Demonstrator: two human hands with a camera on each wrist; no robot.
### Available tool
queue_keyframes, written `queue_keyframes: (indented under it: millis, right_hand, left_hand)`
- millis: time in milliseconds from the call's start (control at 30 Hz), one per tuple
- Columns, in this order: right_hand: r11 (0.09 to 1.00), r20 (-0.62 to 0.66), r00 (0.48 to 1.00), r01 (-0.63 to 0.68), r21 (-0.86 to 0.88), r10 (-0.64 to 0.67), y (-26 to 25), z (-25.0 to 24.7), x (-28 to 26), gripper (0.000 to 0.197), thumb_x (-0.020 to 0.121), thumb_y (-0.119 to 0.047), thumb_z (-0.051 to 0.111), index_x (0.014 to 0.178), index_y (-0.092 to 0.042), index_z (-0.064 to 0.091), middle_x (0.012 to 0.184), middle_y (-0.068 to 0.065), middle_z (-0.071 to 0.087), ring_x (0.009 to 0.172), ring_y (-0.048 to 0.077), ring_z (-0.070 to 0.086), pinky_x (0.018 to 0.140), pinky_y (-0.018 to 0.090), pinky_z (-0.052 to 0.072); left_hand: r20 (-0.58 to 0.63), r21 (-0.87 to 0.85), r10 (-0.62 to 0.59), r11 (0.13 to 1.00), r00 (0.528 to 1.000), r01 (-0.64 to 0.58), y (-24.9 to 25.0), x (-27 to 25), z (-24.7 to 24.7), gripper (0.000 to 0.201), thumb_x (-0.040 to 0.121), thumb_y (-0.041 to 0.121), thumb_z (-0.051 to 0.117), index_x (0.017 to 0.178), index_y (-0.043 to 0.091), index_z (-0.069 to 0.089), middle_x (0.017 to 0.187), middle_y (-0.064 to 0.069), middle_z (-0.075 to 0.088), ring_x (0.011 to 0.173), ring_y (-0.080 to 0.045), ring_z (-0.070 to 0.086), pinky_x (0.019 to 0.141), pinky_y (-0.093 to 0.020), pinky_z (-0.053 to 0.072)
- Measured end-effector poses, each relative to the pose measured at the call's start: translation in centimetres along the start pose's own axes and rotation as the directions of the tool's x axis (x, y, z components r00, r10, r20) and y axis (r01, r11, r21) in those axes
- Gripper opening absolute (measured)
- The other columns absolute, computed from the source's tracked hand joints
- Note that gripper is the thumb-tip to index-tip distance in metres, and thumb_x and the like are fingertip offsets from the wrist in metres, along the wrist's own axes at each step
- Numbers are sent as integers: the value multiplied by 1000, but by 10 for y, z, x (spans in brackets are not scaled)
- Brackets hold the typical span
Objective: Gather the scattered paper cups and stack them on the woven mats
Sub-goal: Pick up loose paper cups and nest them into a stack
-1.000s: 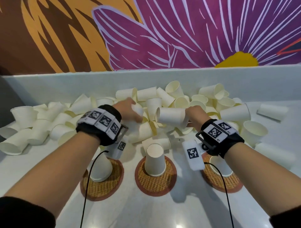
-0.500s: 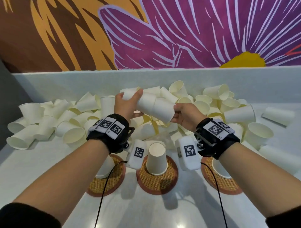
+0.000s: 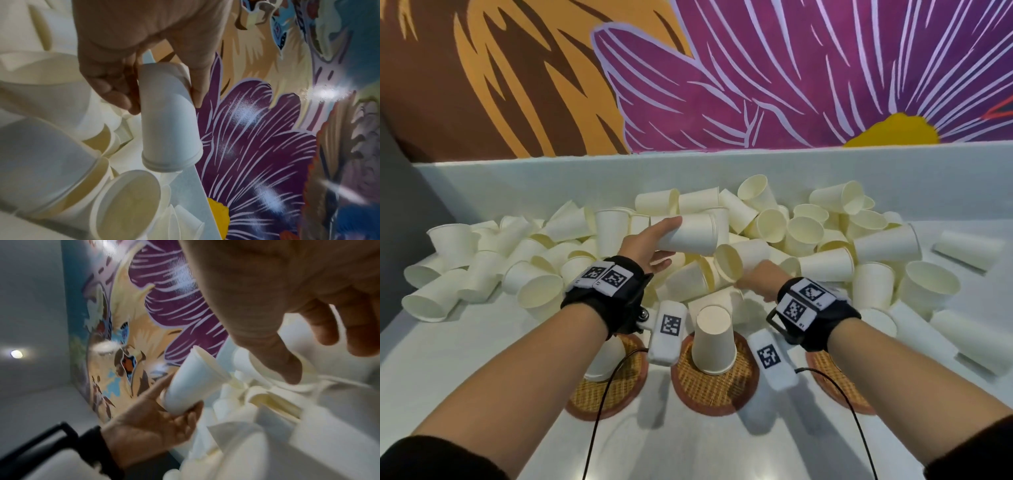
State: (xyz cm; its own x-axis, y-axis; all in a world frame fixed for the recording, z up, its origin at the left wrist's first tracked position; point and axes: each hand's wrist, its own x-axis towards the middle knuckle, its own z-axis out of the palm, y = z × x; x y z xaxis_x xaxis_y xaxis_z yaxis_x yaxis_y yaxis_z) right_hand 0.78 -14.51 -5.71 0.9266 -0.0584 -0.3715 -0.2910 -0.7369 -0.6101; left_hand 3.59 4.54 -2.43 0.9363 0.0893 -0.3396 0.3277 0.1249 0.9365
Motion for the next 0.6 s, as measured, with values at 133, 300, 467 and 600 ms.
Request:
queue_keyframes:
  millis: [133, 300, 467, 600]
  right_hand:
    - [1000, 102, 995, -18, -24, 20, 10, 13, -2, 22, 89, -26, 62, 98, -7, 54, 86, 3, 54, 90, 19, 47, 61, 21, 38]
    - [992, 6, 999, -33, 123, 32, 4, 3, 9, 17, 95, -15, 47, 103, -3, 55, 117, 23, 59, 115, 35, 56, 96, 38, 48]
    - [928, -90, 995, -6, 371, 42, -8, -22, 19, 40, 99, -6, 29, 135, 11, 38, 141, 28, 40, 130, 39, 42, 107, 45, 39]
    - [885, -130, 991, 26, 464, 39, -9, -26, 22, 42, 98, -8, 33, 136, 8, 39, 141, 26, 42, 128, 37, 46, 104, 45, 44]
  left_hand:
    - [11, 31, -33, 999, 999, 33, -2, -2, -2, 29, 79, 37, 71, 96, 21, 55, 100, -5, 57, 89, -21, 60, 76, -31, 50]
    - [-33, 107, -18, 994, 999, 21, 1, -3, -4, 22, 81, 42, 65, 86, 24, 53, 93, -4, 56, 73, -19, 58, 63, -28, 43]
    - [-117, 134, 67, 990, 991, -51, 9, -1, -11, 24, 79, 43, 62, 82, 22, 51, 88, -7, 50, 61, -18, 48, 51, -26, 37]
    - [-133, 118, 68, 992, 989, -52, 17, -3, -14, 26, 77, 43, 61, 84, 20, 51, 86, -8, 47, 57, -16, 41, 48, -23, 31]
